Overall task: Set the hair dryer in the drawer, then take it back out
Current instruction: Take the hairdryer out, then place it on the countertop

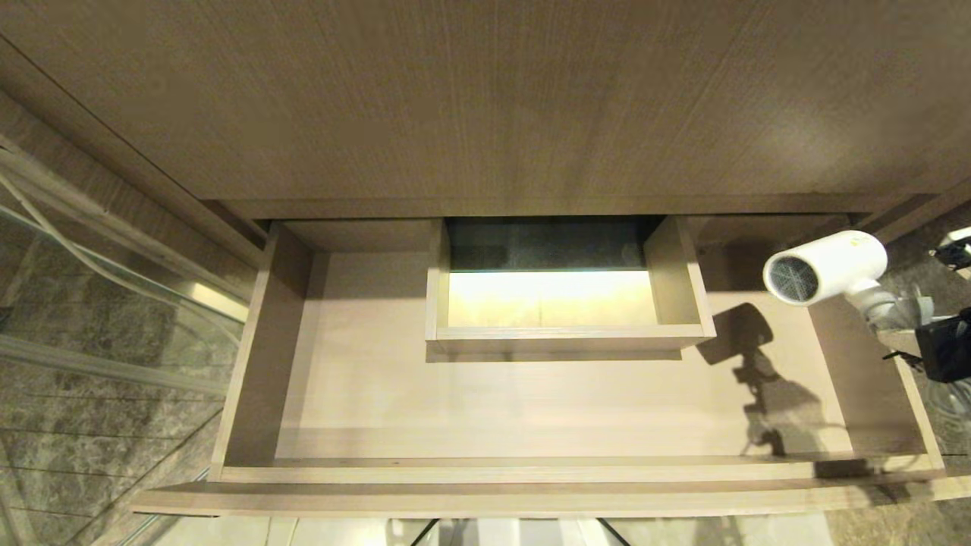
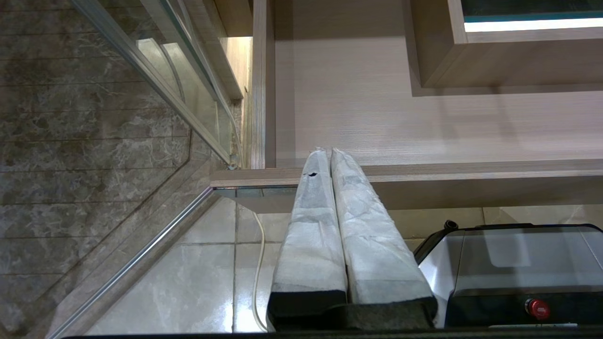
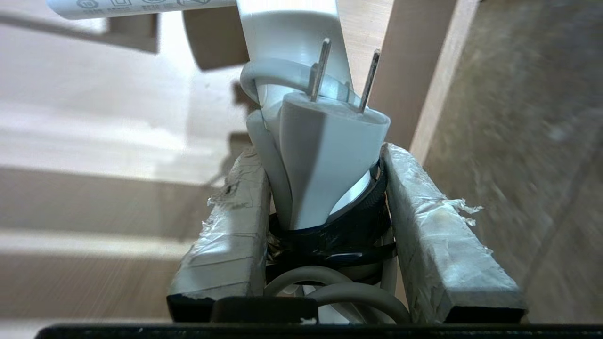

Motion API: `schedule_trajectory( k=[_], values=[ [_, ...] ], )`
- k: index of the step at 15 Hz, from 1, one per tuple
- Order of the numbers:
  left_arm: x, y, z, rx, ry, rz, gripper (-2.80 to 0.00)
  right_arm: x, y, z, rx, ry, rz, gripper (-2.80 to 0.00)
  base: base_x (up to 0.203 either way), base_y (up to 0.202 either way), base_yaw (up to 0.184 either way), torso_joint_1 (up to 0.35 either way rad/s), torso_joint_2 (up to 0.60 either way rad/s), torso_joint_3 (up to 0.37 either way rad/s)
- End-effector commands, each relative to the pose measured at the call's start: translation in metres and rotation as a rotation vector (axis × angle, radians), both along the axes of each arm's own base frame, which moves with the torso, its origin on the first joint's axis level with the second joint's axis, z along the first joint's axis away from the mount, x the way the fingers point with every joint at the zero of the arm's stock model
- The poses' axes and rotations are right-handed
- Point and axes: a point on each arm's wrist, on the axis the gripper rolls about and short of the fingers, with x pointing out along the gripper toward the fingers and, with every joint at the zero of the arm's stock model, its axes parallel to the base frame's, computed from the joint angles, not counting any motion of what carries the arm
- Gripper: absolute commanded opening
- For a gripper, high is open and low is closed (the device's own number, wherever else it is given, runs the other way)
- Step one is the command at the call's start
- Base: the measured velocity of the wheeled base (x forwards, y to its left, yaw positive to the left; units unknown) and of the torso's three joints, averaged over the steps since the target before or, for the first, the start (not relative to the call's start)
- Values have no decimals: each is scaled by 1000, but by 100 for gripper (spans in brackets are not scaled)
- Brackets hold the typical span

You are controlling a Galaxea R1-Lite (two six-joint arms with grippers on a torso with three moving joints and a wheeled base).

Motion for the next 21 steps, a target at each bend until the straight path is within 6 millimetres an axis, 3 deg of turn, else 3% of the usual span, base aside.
schedule_trajectory(
  k=[1, 4, 9, 13, 17, 21],
  values=[
    [0, 0, 0, 0, 2, 0, -280, -46, 16, 19, -47, -109, 7, -280, 0, 0, 0, 0, 0, 0],
    [0, 0, 0, 0, 2, 0, -280, -83, 30, 19, -75, -142, 21, -280, 0, 0, 0, 0, 0, 0],
    [0, 0, 0, 0, 2, 0, -280, -123, 46, 23, -103, -247, 44, -280, 0, 0, 0, 0, 0, 0],
    [0, 0, 0, 0, 2, 0, -280, -155, 55, 15, -130, -334, 45, -280, 0, 0, 0, 0, 0, 0],
    [0, 0, 0, 0, 1, 0, -280, -172, 60, -2, -142, -347, 65, -280, 0, 0, 0, 0, 0, 0],
    [0, 0, 0, 0, 2, 0, -280, -180, 64, -7, -146, -366, 100, -280, 0, 0, 0, 0, 0, 0]
  ],
)
